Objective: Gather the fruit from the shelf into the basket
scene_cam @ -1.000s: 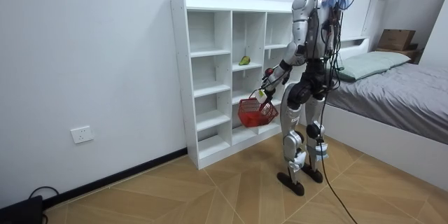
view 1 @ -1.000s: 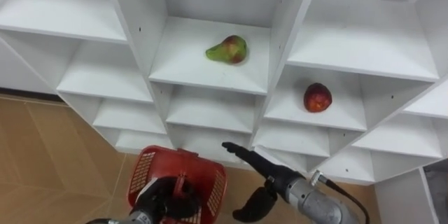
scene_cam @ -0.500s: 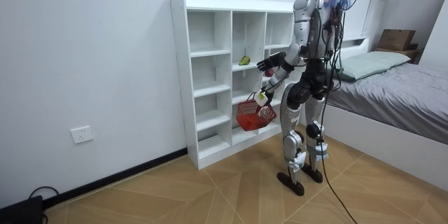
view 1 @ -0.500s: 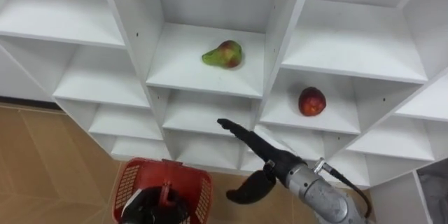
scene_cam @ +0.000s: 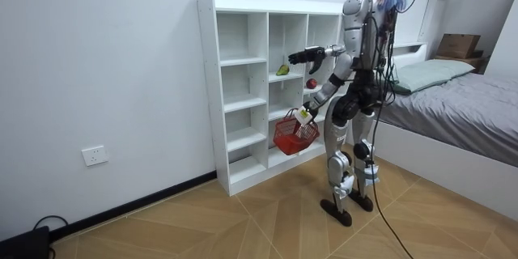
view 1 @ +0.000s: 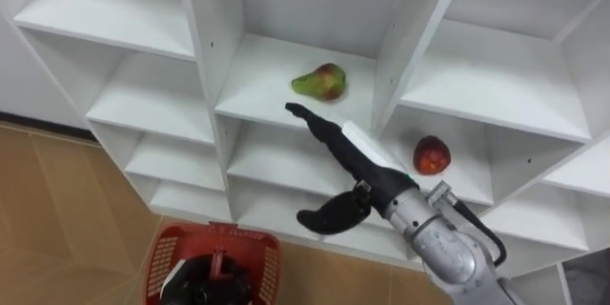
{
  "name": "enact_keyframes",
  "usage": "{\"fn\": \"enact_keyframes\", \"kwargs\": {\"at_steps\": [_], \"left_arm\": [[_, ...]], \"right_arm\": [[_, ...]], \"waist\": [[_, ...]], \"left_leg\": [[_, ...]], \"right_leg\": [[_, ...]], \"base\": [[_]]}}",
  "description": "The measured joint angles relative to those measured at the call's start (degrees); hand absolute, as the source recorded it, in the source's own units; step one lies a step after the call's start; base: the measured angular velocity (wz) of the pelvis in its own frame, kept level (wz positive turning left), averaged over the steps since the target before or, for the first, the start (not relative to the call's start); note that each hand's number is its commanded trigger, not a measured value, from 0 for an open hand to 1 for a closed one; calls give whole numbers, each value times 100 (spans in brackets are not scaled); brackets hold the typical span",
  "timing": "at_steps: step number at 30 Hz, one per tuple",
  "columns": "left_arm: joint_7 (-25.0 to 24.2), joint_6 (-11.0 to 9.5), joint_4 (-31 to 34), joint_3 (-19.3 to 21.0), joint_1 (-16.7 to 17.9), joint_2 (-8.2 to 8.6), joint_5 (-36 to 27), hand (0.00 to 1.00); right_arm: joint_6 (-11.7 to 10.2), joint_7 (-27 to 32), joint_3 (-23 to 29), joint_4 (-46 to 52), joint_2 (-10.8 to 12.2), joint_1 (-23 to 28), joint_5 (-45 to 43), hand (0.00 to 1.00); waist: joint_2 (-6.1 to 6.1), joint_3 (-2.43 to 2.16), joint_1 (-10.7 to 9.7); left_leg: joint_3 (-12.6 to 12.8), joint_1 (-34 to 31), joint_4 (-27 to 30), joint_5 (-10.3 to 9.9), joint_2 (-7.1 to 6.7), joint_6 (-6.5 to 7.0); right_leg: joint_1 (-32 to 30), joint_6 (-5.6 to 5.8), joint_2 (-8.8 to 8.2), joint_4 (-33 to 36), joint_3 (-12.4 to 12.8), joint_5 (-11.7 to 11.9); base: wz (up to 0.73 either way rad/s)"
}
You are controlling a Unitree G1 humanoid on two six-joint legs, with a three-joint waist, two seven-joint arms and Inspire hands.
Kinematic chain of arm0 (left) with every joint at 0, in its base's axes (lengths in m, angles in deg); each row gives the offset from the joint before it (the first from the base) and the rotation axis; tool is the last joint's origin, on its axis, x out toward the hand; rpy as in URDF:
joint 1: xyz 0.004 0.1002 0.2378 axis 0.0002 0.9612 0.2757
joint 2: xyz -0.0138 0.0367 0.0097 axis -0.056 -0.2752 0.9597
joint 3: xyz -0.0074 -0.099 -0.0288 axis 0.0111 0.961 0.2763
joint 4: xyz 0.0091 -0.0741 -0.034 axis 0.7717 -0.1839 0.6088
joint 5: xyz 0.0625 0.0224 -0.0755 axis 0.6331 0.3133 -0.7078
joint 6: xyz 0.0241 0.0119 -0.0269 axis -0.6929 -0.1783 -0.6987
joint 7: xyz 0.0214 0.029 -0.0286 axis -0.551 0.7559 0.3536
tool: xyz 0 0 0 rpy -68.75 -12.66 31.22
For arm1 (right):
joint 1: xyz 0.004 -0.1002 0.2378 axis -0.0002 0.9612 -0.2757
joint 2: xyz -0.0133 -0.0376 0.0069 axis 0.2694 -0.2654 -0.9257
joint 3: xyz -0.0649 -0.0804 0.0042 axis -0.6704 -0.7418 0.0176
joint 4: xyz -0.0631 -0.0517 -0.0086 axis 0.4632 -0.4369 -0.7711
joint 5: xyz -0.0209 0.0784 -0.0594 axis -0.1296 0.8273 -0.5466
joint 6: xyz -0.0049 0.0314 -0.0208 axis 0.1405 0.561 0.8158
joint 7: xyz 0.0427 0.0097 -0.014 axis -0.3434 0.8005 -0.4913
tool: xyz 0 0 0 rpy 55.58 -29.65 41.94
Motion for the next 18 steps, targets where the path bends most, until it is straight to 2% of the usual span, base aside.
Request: {"fn": "enact_keyframes", "kwargs": {"at_steps": [7,10,15,18], "left_arm": [[-21,5,-7,59,-2,-3,26,100],[-109,5,50,112,-8,14,223,100],[-117,6,107,84,-9,-19,237,100],[-119,9,122,100,-12,-45,350,100]], "right_arm": [[-2,130,7,135,15,-309,-6,0],[-2,195,3,135,-13,-453,-46,0],[-1,331,-2,129,-94,-575,-16,0],[12,374,0,117,-150,-735,-21,0]], "waist": [[-75,3,50],[-109,6,145],[-387,27,289],[-463,35,299]], "left_leg": [[-120,17,18,0,-20,0],[-119,17,12,1,-17,-3],[-118,8,53,6,-13,-13],[-195,-54,102,2,-33,-10]], "right_leg": [[63,0,2,-2,8,0],[63,0,5,-1,-5,0],[79,0,10,2,-59,0],[79,0,0,1,-146,0]], "base": [[8],[0],[4],[13]]}}
